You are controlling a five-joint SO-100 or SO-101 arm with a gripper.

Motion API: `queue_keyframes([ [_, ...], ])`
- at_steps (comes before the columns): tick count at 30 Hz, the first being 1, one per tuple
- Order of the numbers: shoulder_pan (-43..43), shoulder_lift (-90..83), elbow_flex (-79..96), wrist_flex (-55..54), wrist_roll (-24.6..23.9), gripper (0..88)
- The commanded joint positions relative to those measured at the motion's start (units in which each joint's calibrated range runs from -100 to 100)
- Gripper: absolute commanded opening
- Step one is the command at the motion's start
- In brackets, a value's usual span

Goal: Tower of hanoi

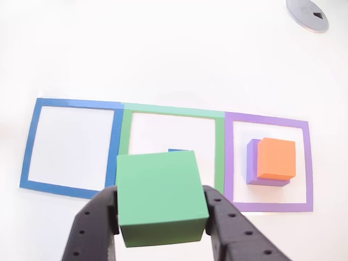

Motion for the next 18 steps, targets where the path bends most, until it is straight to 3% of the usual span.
queue_keyframes([
  [1,-5.0,-1.9,-3.7,1.2,0.0,7.7],
  [18,-21.3,-2.0,0.1,1.9,0.0,7.8],
])
